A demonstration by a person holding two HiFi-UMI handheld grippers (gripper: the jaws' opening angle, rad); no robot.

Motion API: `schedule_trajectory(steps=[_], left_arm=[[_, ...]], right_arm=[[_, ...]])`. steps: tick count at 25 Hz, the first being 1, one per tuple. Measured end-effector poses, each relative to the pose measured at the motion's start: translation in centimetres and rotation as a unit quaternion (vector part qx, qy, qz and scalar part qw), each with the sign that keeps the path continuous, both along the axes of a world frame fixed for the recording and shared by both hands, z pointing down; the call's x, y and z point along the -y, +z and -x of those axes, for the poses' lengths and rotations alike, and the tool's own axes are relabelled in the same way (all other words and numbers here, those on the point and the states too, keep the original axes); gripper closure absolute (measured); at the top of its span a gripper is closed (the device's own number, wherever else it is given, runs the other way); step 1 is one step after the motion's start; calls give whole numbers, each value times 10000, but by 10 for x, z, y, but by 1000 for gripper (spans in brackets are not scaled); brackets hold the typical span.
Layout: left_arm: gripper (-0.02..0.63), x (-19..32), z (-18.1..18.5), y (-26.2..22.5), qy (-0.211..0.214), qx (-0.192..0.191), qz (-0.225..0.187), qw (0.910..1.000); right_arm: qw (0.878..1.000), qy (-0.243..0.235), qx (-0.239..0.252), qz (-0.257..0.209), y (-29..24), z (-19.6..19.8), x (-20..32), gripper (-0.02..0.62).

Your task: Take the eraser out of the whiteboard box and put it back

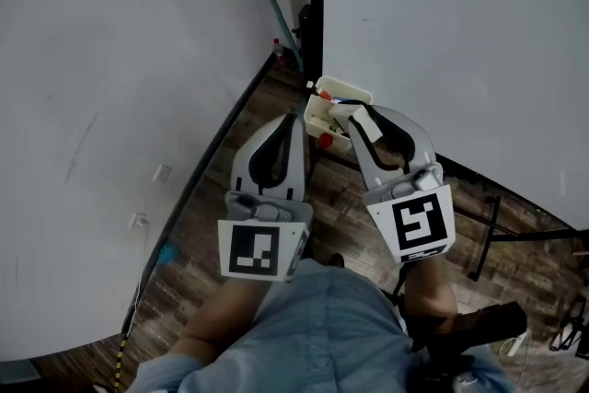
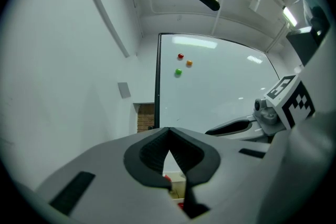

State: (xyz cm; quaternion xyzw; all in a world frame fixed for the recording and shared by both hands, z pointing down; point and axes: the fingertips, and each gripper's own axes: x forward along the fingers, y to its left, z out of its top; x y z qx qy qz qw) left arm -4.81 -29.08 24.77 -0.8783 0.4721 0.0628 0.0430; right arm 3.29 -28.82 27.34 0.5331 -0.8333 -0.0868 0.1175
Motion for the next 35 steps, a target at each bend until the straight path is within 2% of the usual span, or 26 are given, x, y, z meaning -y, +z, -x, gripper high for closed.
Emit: schedule_trajectory(steps=[15,20,26,35], left_arm=[[603,-22,4,-18,-116,-45,-273,9996],[603,-22,3,-20,-170,59,-375,9991],[603,-25,3,-21,-105,-64,-348,9993],[603,-11,-1,-11,-115,-45,-243,9996]], right_arm=[[9993,-170,-43,-335,-24,6,-21,500],[9992,-175,-41,-346,-24,5,-19,500],[9992,-182,-37,-363,-26,4,-22,500],[9995,-161,-7,-257,-17,0,-9,500]])
